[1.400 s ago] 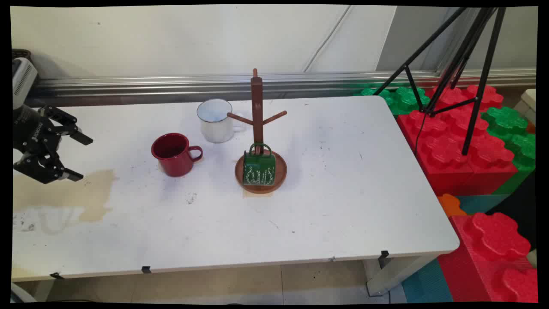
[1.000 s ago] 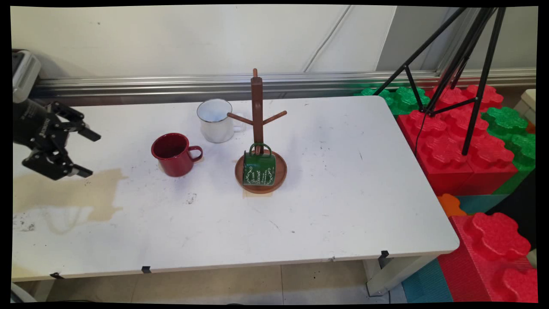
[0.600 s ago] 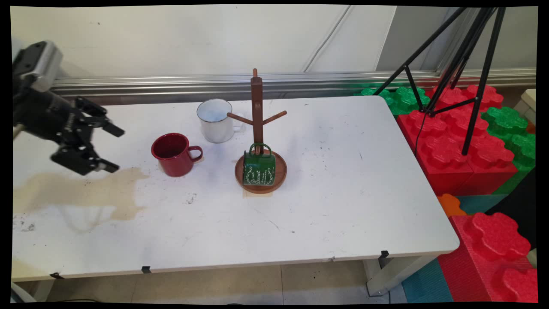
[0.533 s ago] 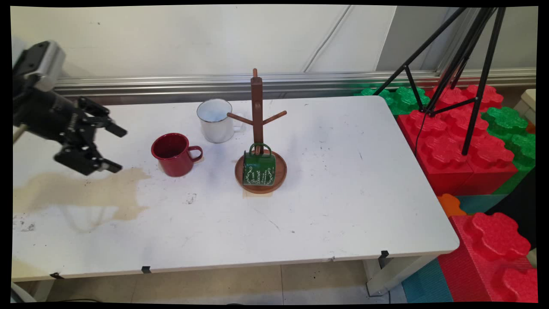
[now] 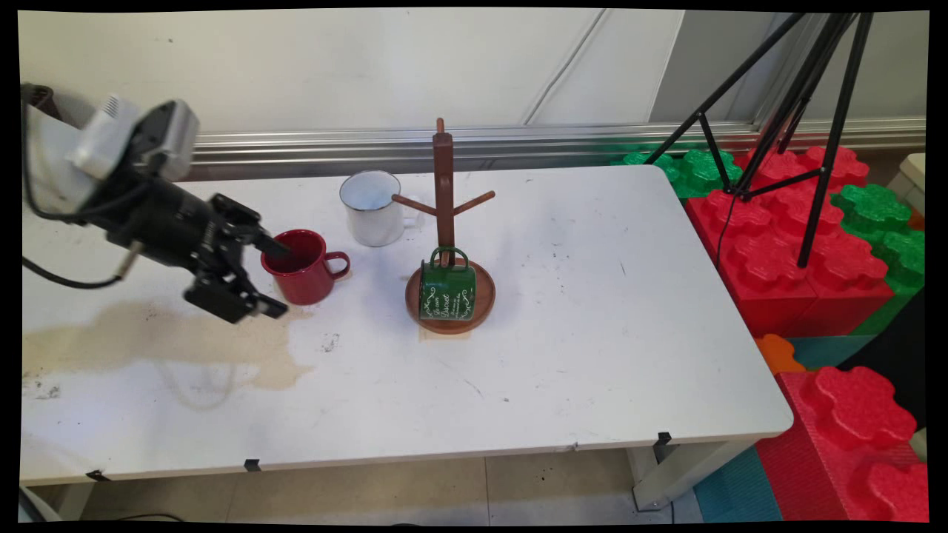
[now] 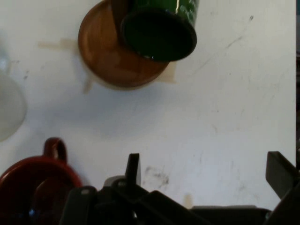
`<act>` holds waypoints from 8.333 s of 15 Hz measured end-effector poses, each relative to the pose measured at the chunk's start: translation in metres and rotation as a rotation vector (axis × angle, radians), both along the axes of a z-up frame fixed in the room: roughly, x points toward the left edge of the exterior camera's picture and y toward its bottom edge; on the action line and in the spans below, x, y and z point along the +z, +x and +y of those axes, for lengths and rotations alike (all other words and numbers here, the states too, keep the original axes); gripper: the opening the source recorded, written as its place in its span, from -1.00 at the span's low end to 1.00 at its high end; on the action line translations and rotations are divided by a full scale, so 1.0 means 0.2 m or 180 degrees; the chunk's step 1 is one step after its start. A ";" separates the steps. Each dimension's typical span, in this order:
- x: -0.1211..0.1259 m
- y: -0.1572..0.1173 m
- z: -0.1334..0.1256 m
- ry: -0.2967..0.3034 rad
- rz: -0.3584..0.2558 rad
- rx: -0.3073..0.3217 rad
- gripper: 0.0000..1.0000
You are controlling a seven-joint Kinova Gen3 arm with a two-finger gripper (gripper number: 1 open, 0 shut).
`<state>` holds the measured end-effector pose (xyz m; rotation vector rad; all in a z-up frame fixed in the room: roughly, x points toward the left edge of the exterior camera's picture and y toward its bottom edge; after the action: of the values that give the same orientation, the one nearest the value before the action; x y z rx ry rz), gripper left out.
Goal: Pick up the green mug from the rack, then place the picked object on the table
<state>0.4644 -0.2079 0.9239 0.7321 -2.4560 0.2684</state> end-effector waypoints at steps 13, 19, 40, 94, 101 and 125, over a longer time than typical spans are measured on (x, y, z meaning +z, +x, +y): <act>-0.33 -0.30 -0.13 -0.0074 0.0444 0.0109 1.00; -0.41 -0.37 -0.16 -0.0050 0.0621 0.0228 1.00; -0.65 -0.47 -0.22 0.0005 0.1244 0.0586 1.00; -0.22 -0.28 0.08 -0.0043 0.0630 -0.0045 -1.00; -0.08 -0.19 0.09 0.0080 0.0033 0.0133 -1.00; -0.28 0.02 0.23 0.0433 -0.1509 0.0316 -1.00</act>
<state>0.4691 -0.1618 0.8685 0.9378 -2.9107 0.3478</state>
